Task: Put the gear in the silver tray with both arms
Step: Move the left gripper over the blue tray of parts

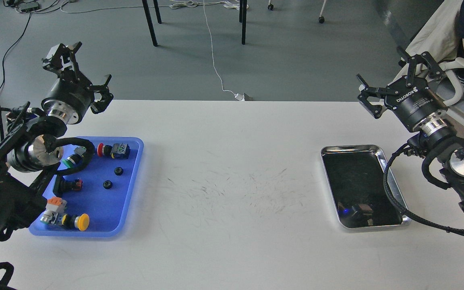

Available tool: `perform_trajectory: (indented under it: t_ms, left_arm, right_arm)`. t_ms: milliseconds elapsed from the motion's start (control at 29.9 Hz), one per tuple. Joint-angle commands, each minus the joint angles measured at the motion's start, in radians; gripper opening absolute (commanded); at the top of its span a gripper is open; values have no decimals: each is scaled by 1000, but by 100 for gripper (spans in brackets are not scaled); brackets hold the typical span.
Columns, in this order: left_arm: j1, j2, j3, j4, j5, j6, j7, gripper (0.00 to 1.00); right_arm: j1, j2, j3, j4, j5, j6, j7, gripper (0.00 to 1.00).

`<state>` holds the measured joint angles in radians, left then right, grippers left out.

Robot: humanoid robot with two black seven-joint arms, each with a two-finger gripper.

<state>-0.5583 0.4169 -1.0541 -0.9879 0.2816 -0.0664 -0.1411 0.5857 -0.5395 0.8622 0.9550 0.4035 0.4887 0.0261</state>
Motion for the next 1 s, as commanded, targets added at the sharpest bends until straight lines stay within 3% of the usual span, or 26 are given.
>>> perform_trajectory:
  t_ms: [0,702,969]
  left_arm:
    - [1,3,0,0,1,-1,0,98]
    - [-43,0,11,14,2,-10,5,98]
    - [-40,10,63,2,1,-4,-14,98]
  right_arm:
    - [-1,-5,0,1,0,0,0,99]
    - [-12,-3,6,1,0,0,0,99]
    - [-20,-8,6,8,-2,0,-2,99]
